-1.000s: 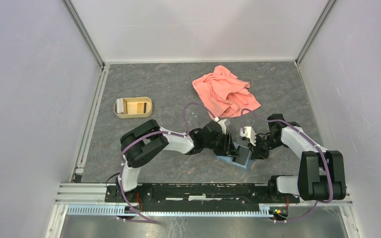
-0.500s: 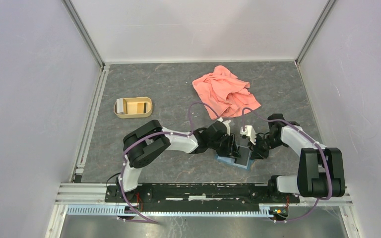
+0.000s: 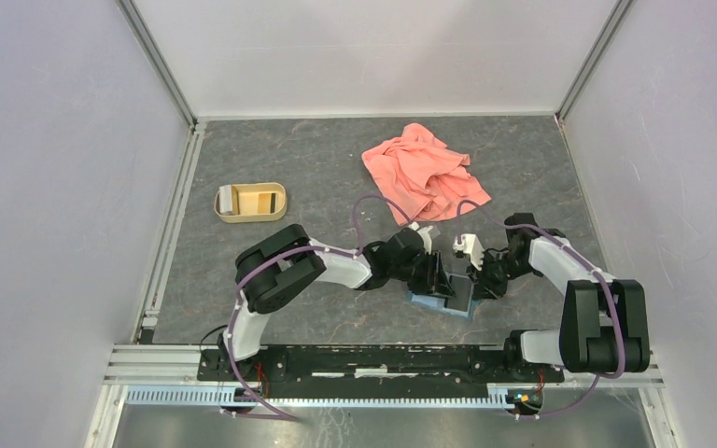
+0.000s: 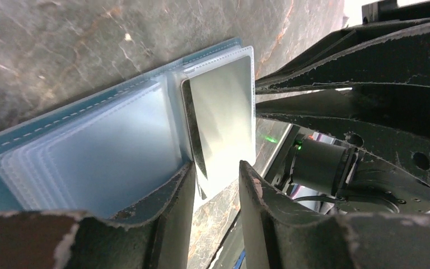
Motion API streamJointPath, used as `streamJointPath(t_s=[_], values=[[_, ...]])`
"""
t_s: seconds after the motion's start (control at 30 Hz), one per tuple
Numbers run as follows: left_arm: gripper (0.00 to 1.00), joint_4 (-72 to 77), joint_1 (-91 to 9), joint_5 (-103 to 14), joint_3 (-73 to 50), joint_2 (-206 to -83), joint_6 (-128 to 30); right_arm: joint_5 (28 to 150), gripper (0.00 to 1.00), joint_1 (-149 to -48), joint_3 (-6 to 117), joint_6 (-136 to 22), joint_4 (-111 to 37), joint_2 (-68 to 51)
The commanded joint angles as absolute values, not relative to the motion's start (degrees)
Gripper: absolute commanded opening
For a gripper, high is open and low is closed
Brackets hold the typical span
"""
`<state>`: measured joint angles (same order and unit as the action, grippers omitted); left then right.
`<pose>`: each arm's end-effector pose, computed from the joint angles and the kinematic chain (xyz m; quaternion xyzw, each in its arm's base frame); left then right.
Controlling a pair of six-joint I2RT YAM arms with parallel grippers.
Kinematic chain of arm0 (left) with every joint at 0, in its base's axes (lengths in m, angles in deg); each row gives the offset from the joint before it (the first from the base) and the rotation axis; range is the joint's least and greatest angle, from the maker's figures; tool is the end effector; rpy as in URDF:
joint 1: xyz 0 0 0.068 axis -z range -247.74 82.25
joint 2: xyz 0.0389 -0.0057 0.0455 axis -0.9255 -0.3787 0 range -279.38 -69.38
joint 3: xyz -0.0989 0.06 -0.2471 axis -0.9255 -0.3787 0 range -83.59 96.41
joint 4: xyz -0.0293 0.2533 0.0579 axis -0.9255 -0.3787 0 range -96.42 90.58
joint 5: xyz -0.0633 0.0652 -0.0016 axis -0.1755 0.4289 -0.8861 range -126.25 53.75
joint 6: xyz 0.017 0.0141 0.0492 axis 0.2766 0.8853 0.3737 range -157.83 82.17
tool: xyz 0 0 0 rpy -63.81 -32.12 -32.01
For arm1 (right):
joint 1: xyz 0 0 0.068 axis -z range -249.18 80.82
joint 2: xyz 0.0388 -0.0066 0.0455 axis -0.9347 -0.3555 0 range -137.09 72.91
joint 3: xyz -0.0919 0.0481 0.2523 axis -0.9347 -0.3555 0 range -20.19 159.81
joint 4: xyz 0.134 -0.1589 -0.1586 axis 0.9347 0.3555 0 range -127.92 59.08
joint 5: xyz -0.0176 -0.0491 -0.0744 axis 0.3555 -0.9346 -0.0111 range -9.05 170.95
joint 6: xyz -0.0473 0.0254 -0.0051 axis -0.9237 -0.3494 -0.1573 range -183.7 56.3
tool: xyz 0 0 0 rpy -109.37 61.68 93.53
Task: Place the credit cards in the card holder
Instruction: Insert the credit card into the card holder.
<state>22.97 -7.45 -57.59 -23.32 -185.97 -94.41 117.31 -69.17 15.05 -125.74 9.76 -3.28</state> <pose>0.1933 -0.3650 0.1191 0.1152 0.8641 -0.4791 0.1025 0.1837 0.0210 0.1519 -0.4928 0.8122 0.2616 0.1705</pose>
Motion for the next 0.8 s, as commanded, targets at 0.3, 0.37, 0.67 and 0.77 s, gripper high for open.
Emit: streamJointPath(t_s=[0.3, 0.37, 0.67, 0.77], values=[[0.43, 32.94, -13.97, -53.46, -23.31, -190.37, -97.28, 111.94, 0.33, -66.95, 27.05, -119.47, 3.55, -4.73], [0.43, 33.79, -14.74, -52.94, -23.09, -190.64, -97.12, 111.84, 0.35, -66.38, 28.46, -119.04, 3.91, -4.14], [0.46, 32.09, -15.26, -53.37, -22.22, -181.37, -88.97, 125.46, 0.39, -66.17, 38.32, -112.8, 3.81, 0.61], [0.47, 28.68, -15.27, -51.52, -23.15, -176.11, -83.82, 127.52, 0.45, -66.19, 37.79, -107.62, -4.08, 4.53]])
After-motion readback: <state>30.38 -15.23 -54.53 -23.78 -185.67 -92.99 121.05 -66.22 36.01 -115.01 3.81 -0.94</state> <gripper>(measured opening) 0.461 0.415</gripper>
